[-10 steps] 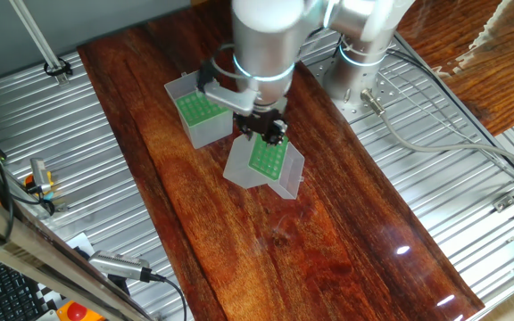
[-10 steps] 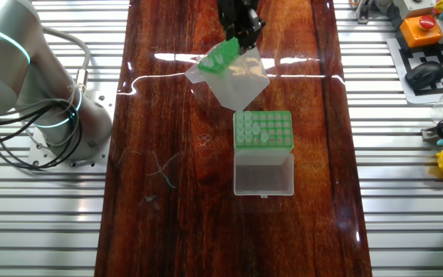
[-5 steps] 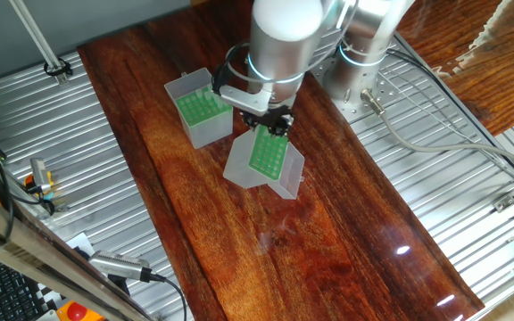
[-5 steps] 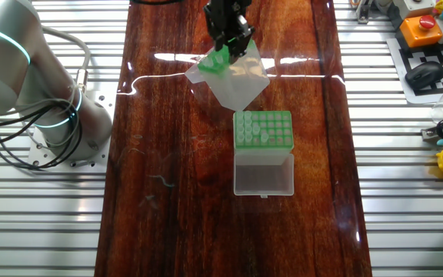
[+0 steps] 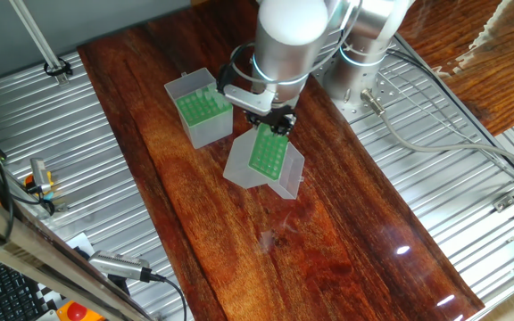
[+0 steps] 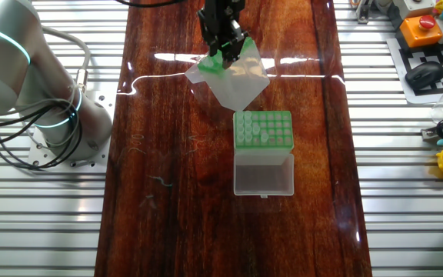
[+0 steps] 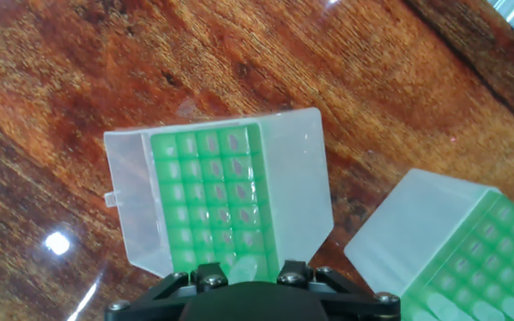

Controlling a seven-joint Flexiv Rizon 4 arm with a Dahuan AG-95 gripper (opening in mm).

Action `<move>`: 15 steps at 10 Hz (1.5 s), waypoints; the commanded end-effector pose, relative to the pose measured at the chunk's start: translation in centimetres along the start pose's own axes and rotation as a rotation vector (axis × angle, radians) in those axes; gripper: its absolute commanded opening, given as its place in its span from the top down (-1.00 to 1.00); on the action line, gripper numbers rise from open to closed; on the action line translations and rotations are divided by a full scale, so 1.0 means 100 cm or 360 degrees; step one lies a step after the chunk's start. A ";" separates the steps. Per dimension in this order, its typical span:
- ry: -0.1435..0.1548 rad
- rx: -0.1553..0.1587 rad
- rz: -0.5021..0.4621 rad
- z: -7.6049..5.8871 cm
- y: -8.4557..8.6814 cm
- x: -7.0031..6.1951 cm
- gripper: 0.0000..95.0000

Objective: Transfer all large pipette tips from one holder to another

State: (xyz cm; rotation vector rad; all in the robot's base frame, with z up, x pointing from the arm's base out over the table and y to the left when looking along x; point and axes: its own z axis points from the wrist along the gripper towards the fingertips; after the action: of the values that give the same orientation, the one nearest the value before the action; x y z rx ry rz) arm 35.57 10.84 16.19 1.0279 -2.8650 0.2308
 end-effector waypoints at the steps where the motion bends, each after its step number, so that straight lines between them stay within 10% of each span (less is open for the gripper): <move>1: -0.0004 0.0003 0.0008 0.000 -0.002 -0.003 1.00; 7: -0.0015 -0.0028 0.0019 -0.008 -0.014 -0.015 1.00; 15: -0.0167 -0.0284 0.0339 -0.011 -0.019 -0.024 1.00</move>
State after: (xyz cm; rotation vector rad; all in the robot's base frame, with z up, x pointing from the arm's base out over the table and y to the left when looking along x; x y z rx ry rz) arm 38.59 10.99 17.14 0.7601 -3.0064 -0.0346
